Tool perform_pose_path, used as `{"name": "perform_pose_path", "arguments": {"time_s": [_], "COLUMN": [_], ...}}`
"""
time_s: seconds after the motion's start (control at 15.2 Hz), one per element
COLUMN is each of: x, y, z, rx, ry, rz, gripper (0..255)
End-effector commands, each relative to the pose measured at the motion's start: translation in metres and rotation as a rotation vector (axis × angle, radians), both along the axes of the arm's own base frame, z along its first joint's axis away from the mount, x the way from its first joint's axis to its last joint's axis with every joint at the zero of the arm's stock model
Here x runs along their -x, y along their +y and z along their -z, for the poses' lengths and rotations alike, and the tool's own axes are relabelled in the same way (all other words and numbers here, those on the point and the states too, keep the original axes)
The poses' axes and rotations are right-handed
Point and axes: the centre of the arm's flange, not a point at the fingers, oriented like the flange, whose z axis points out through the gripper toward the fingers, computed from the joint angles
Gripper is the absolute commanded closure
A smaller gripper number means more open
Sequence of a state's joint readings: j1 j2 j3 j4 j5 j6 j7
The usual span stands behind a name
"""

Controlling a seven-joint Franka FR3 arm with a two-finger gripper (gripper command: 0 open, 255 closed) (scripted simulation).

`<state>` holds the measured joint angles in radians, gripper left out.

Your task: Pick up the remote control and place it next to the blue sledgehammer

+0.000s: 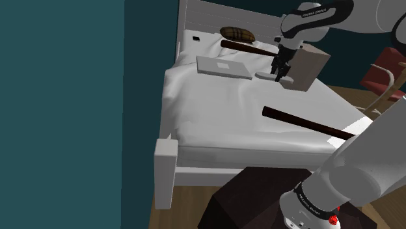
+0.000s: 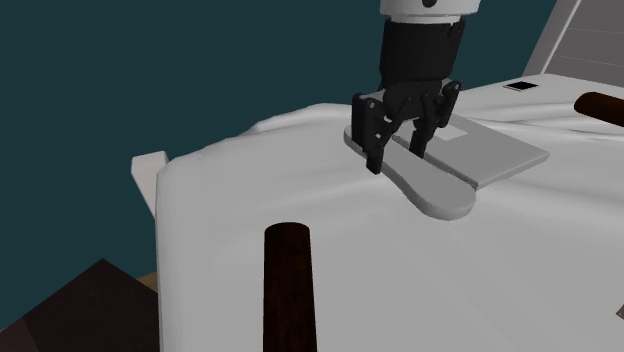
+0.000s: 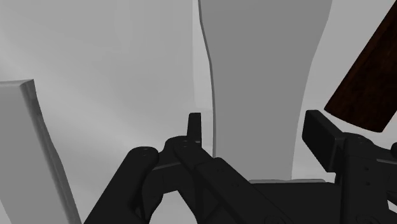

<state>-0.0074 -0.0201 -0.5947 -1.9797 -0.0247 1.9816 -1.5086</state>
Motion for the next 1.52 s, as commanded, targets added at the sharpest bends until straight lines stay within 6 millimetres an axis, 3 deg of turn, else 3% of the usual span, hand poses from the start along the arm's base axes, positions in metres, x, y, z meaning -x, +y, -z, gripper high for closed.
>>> {"name": "perform_pose_path", "arguments": {"time_s": [0.0,1.45], "x": [0.004,0.004], "y": [0.003,0.003], "z": [0.011,0.127], "rx": [0.000,0.000], "ry": [0.000,0.000], "rz": [-0.001,-0.001], "gripper": [255,255]}}
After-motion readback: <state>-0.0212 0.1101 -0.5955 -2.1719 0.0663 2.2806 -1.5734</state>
